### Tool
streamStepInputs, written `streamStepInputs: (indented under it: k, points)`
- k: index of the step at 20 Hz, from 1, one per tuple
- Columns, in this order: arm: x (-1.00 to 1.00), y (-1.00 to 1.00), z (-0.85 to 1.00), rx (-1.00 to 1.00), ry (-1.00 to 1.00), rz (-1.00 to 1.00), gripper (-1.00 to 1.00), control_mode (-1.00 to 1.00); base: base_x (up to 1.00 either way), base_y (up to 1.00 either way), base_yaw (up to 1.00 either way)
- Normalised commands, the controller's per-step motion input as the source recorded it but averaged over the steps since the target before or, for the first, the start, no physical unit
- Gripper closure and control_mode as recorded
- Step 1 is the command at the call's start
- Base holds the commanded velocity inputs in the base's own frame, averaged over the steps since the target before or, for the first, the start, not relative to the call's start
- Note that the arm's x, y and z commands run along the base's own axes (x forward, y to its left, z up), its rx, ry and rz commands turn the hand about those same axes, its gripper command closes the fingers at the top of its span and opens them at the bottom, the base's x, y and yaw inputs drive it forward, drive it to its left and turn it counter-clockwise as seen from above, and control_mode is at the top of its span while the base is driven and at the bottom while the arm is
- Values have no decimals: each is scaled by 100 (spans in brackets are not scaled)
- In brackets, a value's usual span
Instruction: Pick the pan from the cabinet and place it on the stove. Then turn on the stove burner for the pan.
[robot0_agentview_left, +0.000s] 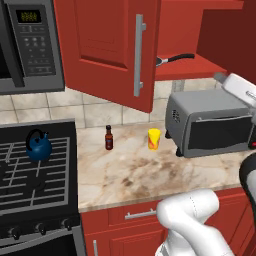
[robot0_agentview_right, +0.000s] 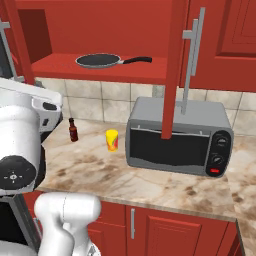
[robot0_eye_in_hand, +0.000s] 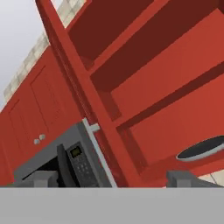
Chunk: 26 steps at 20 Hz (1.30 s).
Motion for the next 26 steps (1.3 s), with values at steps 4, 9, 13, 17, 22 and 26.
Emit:
streamStepInputs:
  k: [4,9,13,17,22,26]
  points:
    - [25,-53,0,17,28,9,-100,-100,0,0,0]
    - [55,-5,-6,1,33,10,-100,-100,0,0,0]
    - [76,0,-13,3,30,10,-100,-100,0,0,0]
    - [82,10,-22,7,29,16,-100,-100,0,0,0]
    - [75,28,-35,7,20,17,-100,-100,0,0,0]
    - [73,47,-42,6,15,15,-100,-100,0,0,0]
